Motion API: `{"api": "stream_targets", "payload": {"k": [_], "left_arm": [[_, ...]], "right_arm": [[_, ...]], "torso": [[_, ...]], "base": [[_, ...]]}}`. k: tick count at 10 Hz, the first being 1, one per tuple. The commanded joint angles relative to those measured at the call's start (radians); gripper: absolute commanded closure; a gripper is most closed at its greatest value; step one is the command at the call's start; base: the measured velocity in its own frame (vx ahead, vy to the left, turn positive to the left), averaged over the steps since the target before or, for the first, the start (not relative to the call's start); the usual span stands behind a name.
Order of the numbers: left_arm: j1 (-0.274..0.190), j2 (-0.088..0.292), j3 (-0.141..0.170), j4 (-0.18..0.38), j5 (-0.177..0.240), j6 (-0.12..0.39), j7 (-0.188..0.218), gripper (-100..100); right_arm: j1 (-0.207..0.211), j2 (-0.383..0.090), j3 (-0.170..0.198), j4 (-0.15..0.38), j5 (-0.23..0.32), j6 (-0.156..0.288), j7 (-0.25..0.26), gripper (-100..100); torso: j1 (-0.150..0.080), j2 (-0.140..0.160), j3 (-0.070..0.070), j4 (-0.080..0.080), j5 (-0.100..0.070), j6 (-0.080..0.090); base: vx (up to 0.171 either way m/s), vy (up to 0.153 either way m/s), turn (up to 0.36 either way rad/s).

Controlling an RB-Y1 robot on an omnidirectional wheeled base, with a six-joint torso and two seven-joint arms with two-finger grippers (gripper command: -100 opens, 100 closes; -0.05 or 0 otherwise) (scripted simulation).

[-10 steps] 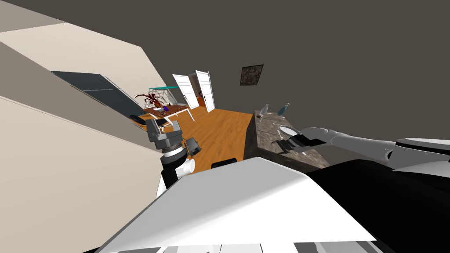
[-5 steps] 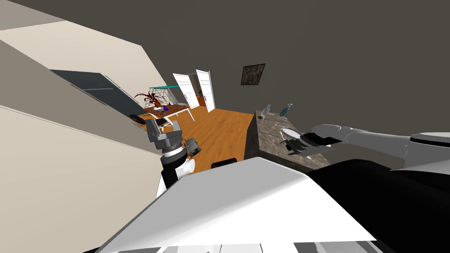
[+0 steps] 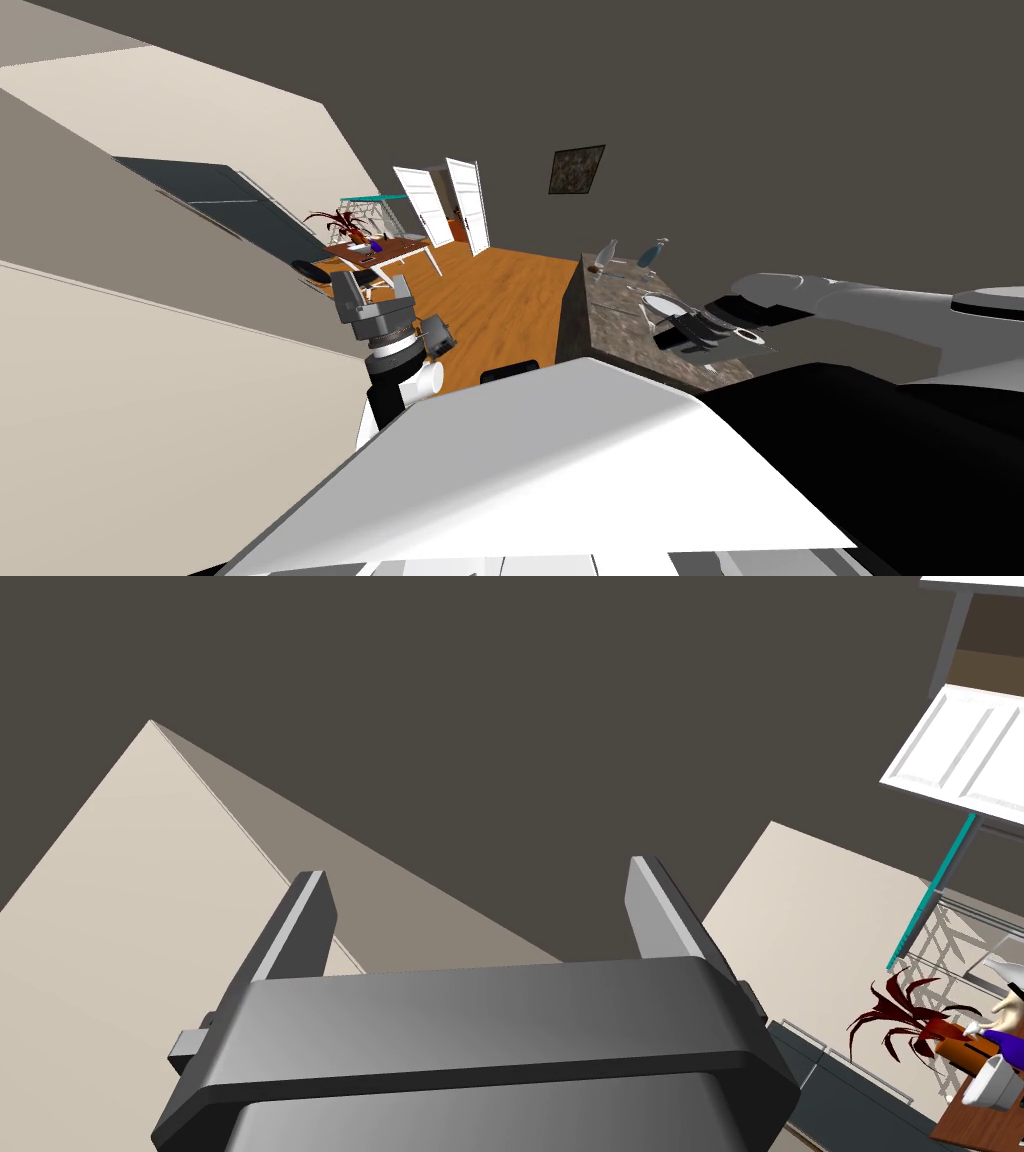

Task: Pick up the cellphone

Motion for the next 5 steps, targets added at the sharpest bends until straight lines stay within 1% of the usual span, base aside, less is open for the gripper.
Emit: {"api": "stream_targets", "payload": {"k": [1, 3, 4, 5], "left_arm": [[0.000, 0.000, 0.000, 0.000, 0.000, 0.000, 0.000, 0], [0.000, 0.000, 0.000, 0.000, 0.000, 0.000, 0.000, 0], [0.000, 0.000, 0.000, 0.000, 0.000, 0.000, 0.000, 0], [0.000, 0.000, 0.000, 0.000, 0.000, 0.000, 0.000, 0]], "right_arm": [[0.020, -0.029, 0.000, 0.015, -0.006, 0.009, 0.011, -100], [0.020, -0.049, 0.004, 0.039, 0.005, 0.012, 0.014, -100], [0.006, -0.038, 0.005, 0.035, 0.013, 0.008, 0.008, -100], [0.004, -0.038, 0.006, 0.039, 0.015, 0.007, 0.009, 0]], "torso": [[0.000, 0.000, 0.000, 0.000, 0.000, 0.000], [-0.002, 0.001, 0.000, 0.000, 0.000, 0.000], [-0.003, 0.001, 0.001, 0.000, -0.001, 0.000], [0.000, 0.002, 0.001, 0.000, -0.001, 0.000]], "base": [[0.039, -0.060, 0.002], [0.033, -0.098, -0.003], [0.012, -0.047, 0.005], [0.002, -0.009, 0.002]]}}
